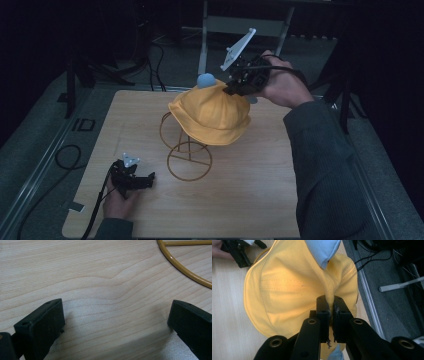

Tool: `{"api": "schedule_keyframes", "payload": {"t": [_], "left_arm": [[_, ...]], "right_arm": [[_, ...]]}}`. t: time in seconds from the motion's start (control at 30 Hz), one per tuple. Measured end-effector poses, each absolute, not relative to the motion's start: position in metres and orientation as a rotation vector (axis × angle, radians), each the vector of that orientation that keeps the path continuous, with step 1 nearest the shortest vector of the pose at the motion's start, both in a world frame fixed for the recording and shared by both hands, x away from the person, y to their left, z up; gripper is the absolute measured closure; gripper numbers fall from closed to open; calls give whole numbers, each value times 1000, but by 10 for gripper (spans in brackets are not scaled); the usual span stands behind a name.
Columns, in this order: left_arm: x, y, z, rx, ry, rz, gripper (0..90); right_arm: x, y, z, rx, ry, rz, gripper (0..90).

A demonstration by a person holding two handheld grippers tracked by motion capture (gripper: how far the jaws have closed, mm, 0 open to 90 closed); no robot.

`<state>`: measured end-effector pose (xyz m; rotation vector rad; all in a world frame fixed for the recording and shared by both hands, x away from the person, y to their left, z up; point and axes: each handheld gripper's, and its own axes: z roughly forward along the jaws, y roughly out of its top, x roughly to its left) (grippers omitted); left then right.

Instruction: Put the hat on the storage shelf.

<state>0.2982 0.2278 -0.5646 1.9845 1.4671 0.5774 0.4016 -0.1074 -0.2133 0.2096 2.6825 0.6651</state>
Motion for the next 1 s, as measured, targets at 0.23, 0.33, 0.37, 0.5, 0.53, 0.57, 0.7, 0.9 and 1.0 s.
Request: {"api": "schedule_keyframes", "payload": {"t": [0.23,0.33,0.37,0.5,0.53,0.57,0.7,0.9,1.0], "left_arm": [[298,228,-565,1985,1467,577,8],[298,228,-565,1984,1467,578,8],[298,228,-565,1984,1467,577,8],[298,228,-565,1985,1468,575,8],[298,228,-565,1985,1468,575,8],[298,228,-565,1985,1467,575,8],[298,228,-565,1985,1467,575,8],[298,228,-565,1984,1467,578,8],[298,228,-565,1981,1467,578,8]], "right_arm": [[401,-87,-214,173,2699,629,851],[401,-79,-214,161,2706,609,851],[401,-77,-214,157,2709,607,851],[400,-65,-216,129,2720,590,850],[400,-65,-216,129,2720,590,850],[400,-59,-217,121,2726,578,850],[398,-46,-218,88,2733,559,849],[396,-30,-223,56,2746,539,848],[396,-21,-227,45,2750,523,847]]}}
